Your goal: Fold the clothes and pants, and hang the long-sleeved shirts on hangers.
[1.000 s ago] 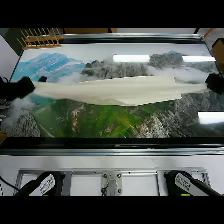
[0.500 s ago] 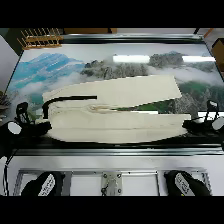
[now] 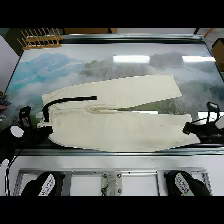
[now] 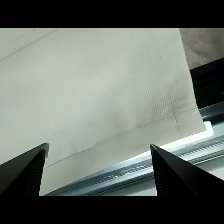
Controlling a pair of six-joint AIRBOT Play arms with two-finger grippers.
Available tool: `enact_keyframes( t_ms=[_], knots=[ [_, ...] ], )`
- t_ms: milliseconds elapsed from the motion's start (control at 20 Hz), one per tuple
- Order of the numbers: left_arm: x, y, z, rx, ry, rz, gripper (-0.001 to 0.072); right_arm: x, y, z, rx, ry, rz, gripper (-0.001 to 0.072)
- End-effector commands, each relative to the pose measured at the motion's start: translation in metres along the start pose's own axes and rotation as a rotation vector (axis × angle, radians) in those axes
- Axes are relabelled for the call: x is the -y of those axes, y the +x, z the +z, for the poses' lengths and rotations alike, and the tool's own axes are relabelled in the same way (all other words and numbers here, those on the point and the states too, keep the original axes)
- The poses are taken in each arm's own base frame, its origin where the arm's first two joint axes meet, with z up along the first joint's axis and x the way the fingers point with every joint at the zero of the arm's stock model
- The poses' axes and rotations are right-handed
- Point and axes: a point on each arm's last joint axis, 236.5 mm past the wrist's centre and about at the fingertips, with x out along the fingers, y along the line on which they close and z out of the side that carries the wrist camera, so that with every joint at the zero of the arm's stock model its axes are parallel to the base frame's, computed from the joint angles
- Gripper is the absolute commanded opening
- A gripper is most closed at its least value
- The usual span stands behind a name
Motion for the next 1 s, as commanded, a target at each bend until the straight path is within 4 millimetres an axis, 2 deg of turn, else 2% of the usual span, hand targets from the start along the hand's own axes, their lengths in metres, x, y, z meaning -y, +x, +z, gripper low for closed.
enact_keyframes(
  t_ms=[0, 100, 200, 400, 450, 550, 700, 800, 950],
  knots=[
    [0.0, 0.0, -0.002, -0.007, 0.002, -0.001, 0.0016, -0.002, -0.043, 0.033, 0.069, 0.074, 0.003, 0.0706],
    [0.0, 0.0, -0.002, -0.008, 0.002, -0.001, 0.0015, -0.008, -0.06, 0.076, 0.2, 0.107, 0.034, 0.0699],
    [0.0, 0.0, -0.002, -0.007, 0.002, -0.001, 0.0015, -0.012, -0.051, 0.111, 0.261, 0.176, 0.07, 0.0698],
    [0.0, 0.0, -0.001, -0.007, 0.002, -0.001, 0.0016, -0.044, 0.022, 0.161, 0.232, 0.338, 0.247, 0.0675],
    [0.0, 0.0, -0.002, -0.007, 0.002, -0.001, 0.0015, -0.05, 0.042, 0.171, 0.22, 0.391, 0.285, 0.0587],
    [0.0, 0.0, -0.002, -0.007, 0.002, -0.001, 0.0016, -0.064, 0.074, 0.188, 0.189, 0.456, 0.362, 0.0573],
    [0.0, 0.0, -0.001, -0.007, 0.002, -0.001, 0.0015, -0.086, 0.111, 0.203, 0.138, 0.487, 0.448, 0.0572],
    [0.0, 0.0, -0.002, -0.007, 0.002, -0.001, 0.0016, -0.096, 0.125, 0.213, 0.13, 0.492, 0.473, 0.0572],
    [0.0, 0.0, -0.001, -0.007, 0.002, -0.001, 0.0015, -0.114, 0.136, 0.225, 0.155, 0.482, 0.48, 0.0571]
  ],
)
